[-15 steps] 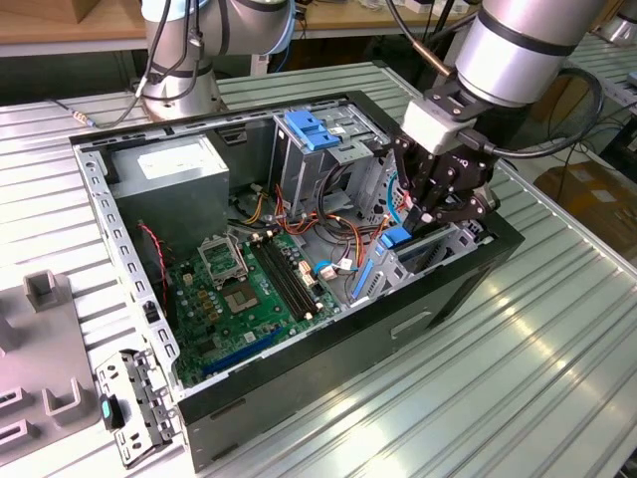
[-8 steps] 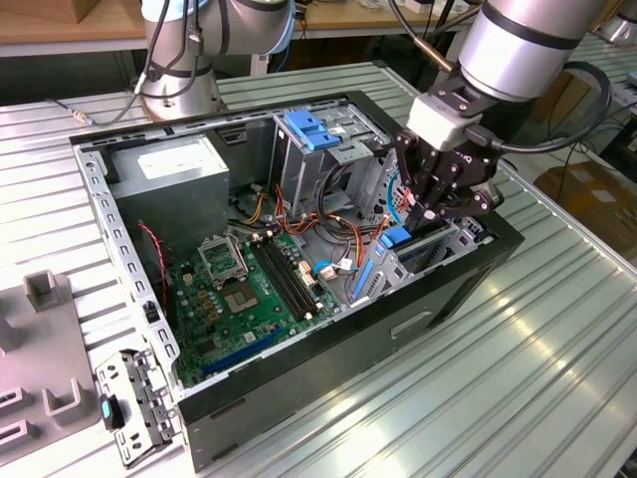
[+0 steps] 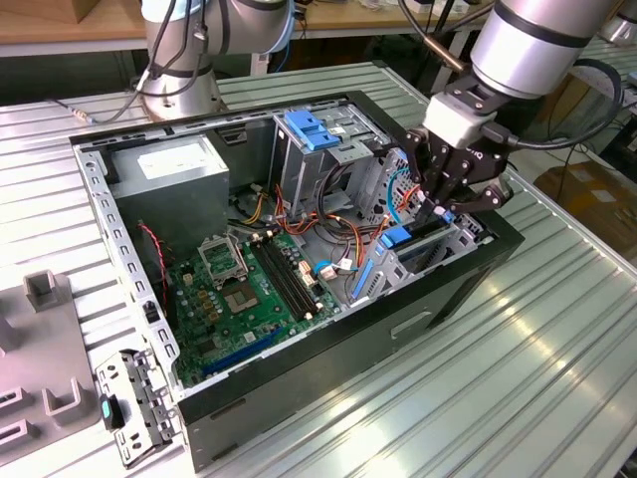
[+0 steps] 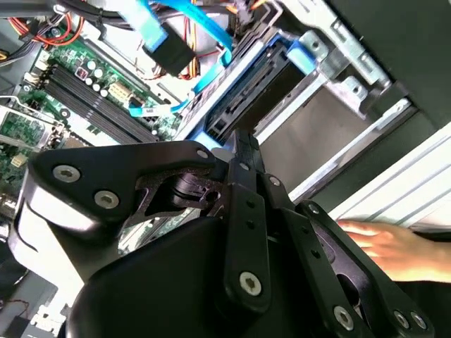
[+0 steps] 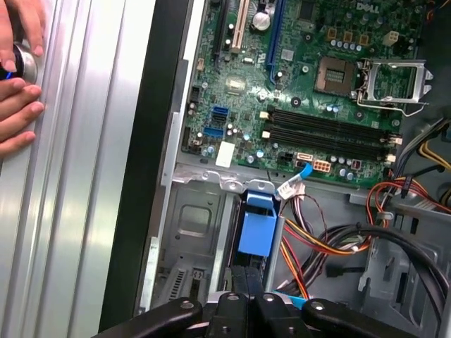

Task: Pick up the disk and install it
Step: 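Insert the first disk wire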

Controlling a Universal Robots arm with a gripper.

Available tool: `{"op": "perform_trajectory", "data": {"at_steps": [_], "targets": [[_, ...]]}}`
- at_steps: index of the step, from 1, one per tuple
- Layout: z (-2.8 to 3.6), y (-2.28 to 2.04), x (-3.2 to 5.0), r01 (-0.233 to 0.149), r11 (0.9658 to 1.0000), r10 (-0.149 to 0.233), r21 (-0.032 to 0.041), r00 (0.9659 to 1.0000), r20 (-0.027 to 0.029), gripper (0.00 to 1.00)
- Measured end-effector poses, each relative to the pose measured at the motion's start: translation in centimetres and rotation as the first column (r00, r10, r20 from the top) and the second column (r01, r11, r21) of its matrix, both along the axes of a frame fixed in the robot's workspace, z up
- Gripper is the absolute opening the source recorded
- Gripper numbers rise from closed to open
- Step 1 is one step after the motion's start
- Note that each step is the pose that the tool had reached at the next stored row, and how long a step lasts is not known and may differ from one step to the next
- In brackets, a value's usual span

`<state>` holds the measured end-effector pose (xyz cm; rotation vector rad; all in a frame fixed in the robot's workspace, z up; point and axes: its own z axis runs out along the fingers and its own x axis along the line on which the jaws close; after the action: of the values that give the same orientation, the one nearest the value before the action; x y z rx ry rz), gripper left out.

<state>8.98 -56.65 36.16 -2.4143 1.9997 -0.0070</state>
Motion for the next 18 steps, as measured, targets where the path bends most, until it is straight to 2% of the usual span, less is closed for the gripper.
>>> {"op": "perform_trajectory", "data": {"at_steps": [3,4,6,9,13,16,18], "targets": [[0.00,0.01,0.32,-0.026,0.9997,0.026,0.0001,0.9997,-0.0003,0.11],[0.16,0.02,0.33,-0.046,0.9989,0.046,-0.0002,0.9989,-0.0012,0.11],[0.43,0.04,0.34,-0.065,0.9979,0.065,0.0000,0.9979,-0.0014,0.11],[0.84,0.06,0.34,-0.093,0.9957,0.093,0.0001,0.9957,-0.0014,0.11],[0.86,0.11,0.57,-0.125,0.9921,0.125,-0.0001,0.9921,-0.0014,0.11],[0.85,0.16,1.19,-0.139,0.9902,0.139,0.0000,0.9902,-0.0014,0.11],[0.85,0.21,2.08,-0.150,0.9887,0.150,-0.0001,0.9887,-0.0015,0.11]]}}
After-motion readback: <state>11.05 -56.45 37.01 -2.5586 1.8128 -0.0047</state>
